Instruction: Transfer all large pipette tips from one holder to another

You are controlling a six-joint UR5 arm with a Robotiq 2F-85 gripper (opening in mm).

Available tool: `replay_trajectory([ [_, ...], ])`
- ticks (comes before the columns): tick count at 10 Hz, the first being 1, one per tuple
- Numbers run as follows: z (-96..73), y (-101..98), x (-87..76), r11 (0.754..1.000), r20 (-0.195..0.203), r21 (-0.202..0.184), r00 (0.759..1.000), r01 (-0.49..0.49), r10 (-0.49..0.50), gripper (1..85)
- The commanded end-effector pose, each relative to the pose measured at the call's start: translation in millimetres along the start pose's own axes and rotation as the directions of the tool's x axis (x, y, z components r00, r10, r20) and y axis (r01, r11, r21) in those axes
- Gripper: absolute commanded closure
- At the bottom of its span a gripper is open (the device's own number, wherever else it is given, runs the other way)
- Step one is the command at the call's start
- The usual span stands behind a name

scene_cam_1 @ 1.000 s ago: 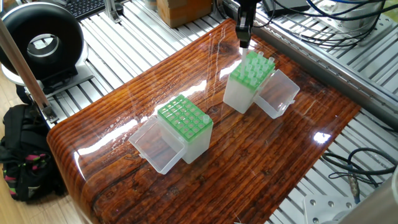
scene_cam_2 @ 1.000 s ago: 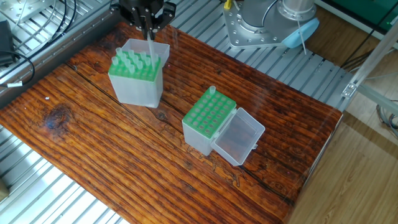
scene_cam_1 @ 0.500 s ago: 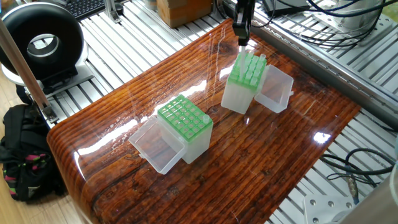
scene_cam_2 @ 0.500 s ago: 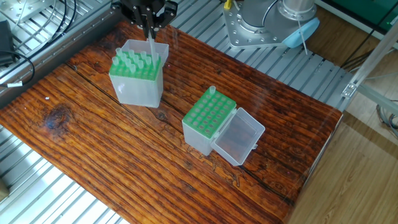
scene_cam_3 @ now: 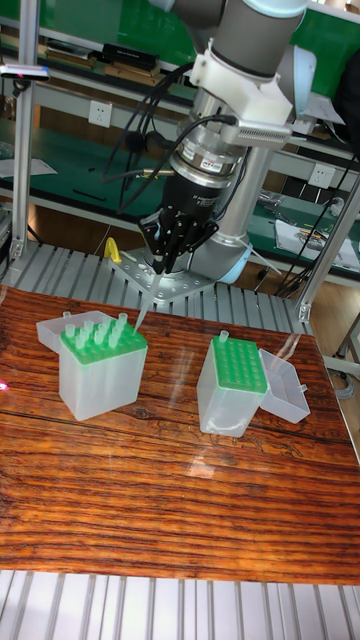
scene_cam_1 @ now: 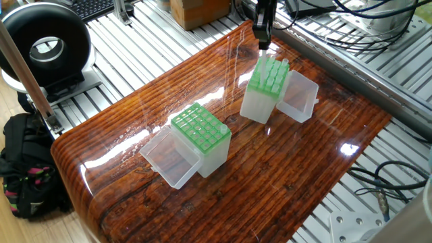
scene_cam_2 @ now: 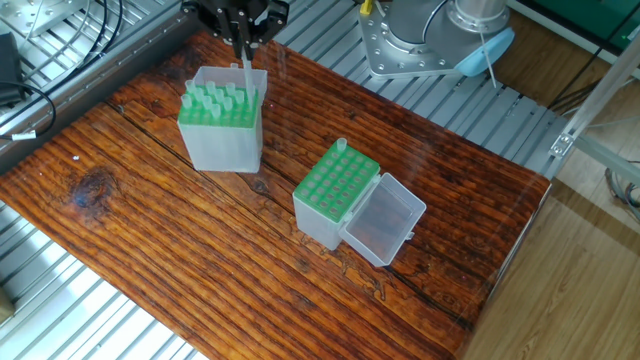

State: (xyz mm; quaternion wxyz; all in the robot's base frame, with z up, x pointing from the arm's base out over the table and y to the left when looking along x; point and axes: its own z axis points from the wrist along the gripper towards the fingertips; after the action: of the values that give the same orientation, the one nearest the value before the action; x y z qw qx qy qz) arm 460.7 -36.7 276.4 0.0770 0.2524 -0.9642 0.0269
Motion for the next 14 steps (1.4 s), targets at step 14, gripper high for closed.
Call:
replay_trajectory([
  [14, -35.9, 64.8, -7.7, 0.976, 0.086, -0.114, 0.977, -0.186, 0.196, 73.3],
])
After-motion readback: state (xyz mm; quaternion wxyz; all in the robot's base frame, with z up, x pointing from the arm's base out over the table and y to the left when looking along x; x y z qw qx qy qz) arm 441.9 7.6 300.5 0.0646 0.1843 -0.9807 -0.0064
